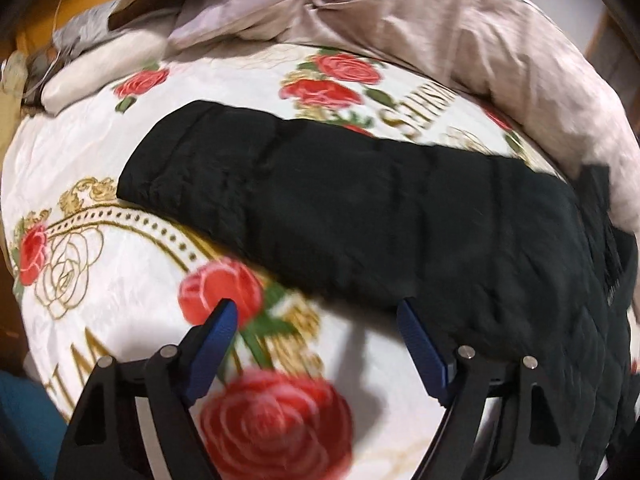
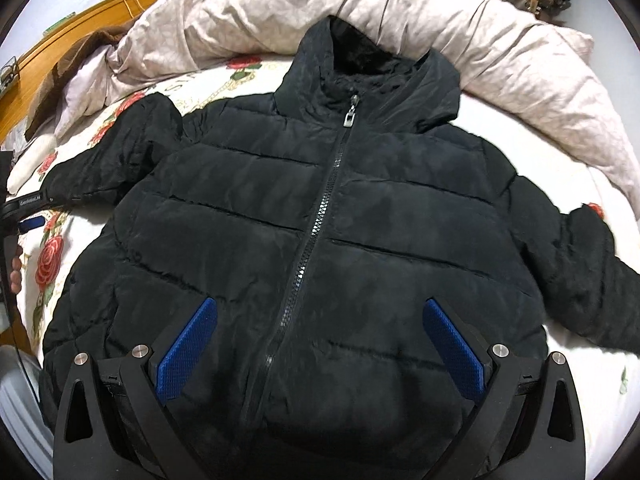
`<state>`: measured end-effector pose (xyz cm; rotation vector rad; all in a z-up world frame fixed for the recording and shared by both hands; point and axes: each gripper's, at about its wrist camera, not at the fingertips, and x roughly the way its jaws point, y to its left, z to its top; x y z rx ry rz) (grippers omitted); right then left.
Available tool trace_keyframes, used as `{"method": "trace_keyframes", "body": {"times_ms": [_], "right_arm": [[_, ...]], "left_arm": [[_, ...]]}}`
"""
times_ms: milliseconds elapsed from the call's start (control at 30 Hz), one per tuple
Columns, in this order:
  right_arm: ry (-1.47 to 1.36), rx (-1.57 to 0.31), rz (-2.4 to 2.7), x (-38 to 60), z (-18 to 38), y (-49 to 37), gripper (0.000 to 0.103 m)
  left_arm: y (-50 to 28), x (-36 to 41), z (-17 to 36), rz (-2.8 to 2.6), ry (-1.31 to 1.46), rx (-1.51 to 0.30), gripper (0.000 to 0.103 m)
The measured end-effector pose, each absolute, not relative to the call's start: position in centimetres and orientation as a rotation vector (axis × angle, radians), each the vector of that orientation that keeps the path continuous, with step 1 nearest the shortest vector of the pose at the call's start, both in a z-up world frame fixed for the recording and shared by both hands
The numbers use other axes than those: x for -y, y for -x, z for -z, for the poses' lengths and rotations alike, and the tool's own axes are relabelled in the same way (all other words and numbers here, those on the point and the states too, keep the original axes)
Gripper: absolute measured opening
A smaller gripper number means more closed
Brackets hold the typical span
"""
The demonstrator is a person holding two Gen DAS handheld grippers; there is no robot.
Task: Fold large clothes
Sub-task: 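Grasp the cuff of the jacket sleeve nearest the left gripper, then lift the sleeve with the left gripper and fold it across the jacket body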
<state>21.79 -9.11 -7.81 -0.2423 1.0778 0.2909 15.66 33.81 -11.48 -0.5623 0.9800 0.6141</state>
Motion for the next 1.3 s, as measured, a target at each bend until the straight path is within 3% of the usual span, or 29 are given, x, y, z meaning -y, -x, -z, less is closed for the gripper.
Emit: {"method": "trace_keyframes", "body": {"times_ms": [300,400,567,633,967,1300], "right_arm": [[0.248,-1.122,-0.269,9.0,9.8,-24.4,0.102],[0.24,-1.126,-0.257,9.1,10.2,-25.0,0.102],[0.244,-1.115,-0.252,9.4,9.8,-24.8,0.097],[0.244,-1.103,-0.245,9.7,9.4,-24.6,0.097],[0.224,-1.043,-0.171,12.8,5.1,-21.9,0.097],[0.111,-0.975,-0.123,18.1,0.8,-19.1,0.097]], "left_arm": [[-16.7,-38.9,13.5,-0.685,0.69,-0.896,0.083],[-17.4,-39.0,13.7,-0.692,0.654,-0.875,0.077],[-17.6,-38.6,12.3,-0.685,0.597,-0.845,0.026],[-17.6,-38.3,11.1,-0.67,0.579,-0.837,0.019],[-17.3,-33.0,-0.3,-0.481,0.499,-0.714,0.015],[-20.6,-21.5,-9.1,-0.174,0.407,-0.662,0.015]]}}
